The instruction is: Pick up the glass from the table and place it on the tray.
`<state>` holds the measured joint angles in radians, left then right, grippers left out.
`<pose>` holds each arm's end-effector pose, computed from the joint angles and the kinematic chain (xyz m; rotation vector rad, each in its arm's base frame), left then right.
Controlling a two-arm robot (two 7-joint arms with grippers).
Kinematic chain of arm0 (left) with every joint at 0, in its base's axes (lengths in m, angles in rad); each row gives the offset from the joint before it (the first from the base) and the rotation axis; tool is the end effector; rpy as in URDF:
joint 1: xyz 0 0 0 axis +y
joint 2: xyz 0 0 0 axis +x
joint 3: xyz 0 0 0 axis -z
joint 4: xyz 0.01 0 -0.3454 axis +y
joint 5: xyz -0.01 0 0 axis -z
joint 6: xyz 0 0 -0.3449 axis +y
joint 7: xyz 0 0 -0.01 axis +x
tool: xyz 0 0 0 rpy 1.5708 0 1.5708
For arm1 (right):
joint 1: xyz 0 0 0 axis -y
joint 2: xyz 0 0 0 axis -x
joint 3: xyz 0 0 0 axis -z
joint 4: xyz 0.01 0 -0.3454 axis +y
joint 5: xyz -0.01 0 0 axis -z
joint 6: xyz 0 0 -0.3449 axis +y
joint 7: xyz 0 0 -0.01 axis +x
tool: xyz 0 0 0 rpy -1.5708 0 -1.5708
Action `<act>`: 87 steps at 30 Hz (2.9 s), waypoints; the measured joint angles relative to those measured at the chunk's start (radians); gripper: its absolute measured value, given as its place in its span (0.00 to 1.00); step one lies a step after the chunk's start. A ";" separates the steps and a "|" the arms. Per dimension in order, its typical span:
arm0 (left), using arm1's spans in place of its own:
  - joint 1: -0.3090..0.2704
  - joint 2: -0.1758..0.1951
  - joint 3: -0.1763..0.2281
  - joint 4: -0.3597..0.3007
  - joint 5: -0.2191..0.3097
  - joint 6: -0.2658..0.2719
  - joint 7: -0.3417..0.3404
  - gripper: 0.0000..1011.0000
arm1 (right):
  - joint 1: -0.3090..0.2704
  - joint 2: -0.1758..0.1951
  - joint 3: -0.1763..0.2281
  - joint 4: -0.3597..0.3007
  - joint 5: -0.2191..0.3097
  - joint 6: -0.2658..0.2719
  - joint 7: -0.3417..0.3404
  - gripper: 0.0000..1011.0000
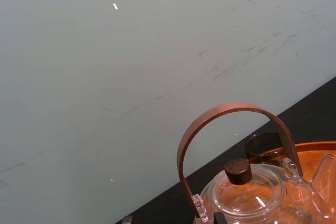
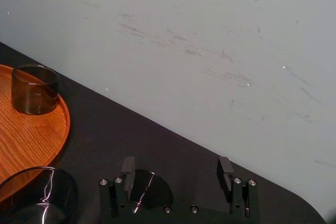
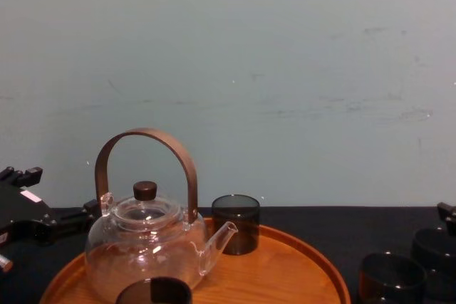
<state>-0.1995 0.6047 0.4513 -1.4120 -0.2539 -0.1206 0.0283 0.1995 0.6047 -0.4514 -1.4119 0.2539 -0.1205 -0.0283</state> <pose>0.4012 0.1047 -0.3538 0.3044 -0.2851 1.2480 0.4012 -0.1046 -0.3539 -0.3046 -0.2850 -1.2480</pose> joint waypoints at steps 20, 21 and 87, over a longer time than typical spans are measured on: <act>0.000 0.000 0.000 0.000 0.000 0.000 0.000 0.99 | 0.000 0.000 0.000 0.000 0.000 0.000 0.000 0.99; 0.000 0.000 0.000 0.000 0.000 0.000 0.000 0.99 | 0.000 0.000 0.000 0.000 0.000 0.000 0.000 0.99; 0.000 0.000 0.000 0.000 0.000 0.000 0.000 0.99 | -0.038 0.017 0.036 -0.052 0.034 0.004 0.044 0.99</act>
<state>-0.1996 0.6047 0.4514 -1.4119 -0.2539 -0.1205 0.0283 0.1618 0.6216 -0.4155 -1.4635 0.2878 -0.1162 0.0161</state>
